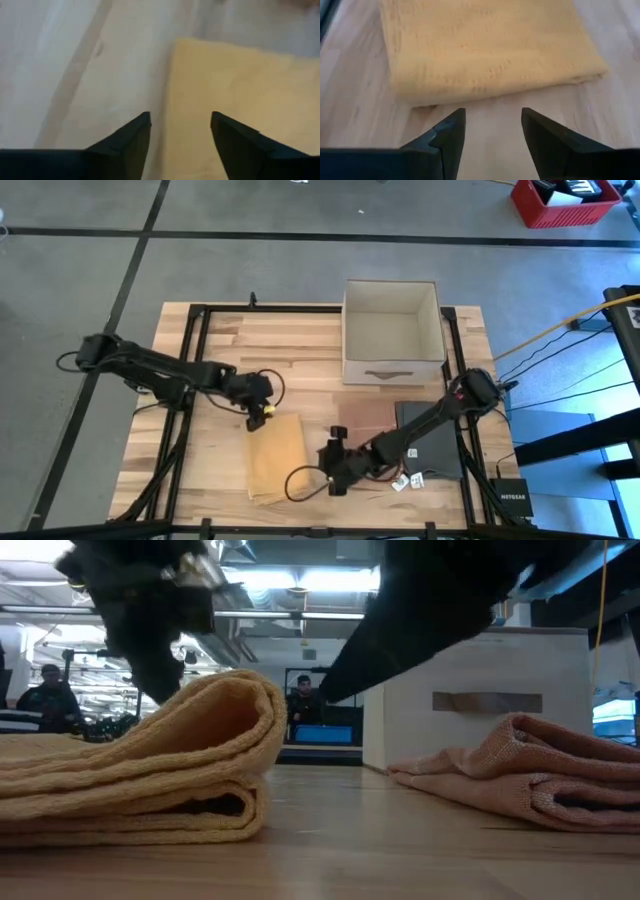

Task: Fold towel
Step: Stack the yellow towel into the light orange towel

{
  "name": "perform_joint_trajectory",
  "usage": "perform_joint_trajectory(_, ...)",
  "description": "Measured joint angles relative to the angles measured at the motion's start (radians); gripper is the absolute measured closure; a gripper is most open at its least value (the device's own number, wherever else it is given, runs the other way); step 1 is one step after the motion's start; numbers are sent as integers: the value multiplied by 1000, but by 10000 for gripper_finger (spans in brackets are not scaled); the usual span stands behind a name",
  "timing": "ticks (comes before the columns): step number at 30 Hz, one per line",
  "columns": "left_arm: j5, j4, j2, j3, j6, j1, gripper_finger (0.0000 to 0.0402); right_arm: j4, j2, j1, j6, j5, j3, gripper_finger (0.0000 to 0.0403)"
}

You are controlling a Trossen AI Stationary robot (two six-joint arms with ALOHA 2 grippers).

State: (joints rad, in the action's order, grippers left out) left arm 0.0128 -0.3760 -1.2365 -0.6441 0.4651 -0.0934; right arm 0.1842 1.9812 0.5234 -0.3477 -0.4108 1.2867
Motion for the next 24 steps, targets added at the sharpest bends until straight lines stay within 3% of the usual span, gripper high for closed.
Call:
perform_joint_trajectory(4, 57, 2, -59, 0, -106, 93, 180, 1, 0, 50, -67, -104, -14, 206)
perform_joint_trajectory(10, 254, 23, -174, 0, -187, 170, 182, -2, 0, 94, -144, -202, -36, 206)
perform_joint_trajectory(19, 369, 55, -311, -5, -230, 180, 195, -1, 0, 92, -144, -210, -46, 206)
perform_joint_trajectory(24, 516, 90, -326, -1, -259, 175, 204, -1, 0, 92, -143, -211, -46, 206)
